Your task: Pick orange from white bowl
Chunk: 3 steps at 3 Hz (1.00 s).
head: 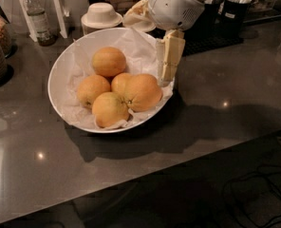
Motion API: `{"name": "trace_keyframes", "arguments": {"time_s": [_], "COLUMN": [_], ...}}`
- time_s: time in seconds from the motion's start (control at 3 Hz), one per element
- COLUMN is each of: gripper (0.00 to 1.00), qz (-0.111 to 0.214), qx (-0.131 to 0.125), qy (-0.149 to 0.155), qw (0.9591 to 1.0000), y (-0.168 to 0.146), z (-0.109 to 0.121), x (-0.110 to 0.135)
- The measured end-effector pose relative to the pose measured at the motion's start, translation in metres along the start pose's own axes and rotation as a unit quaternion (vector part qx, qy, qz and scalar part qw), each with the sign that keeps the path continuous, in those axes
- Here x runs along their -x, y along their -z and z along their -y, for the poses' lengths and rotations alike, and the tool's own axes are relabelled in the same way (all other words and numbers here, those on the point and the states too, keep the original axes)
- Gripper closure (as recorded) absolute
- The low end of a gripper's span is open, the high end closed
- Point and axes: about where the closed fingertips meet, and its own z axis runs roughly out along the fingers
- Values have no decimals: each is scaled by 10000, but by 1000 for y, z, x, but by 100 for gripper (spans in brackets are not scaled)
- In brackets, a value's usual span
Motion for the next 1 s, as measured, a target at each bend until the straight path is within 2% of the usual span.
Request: {"name": "trace_keyframes", "arguments": {"time_s": [0.67,1.0], "gripper": [0,0], "qz": [39,273], "qx": [0,83], "qy": [-60,-81], "qw": [10000,9996], "y": [-6,-19], "z": [5,10], "x": [-3,-7]}}
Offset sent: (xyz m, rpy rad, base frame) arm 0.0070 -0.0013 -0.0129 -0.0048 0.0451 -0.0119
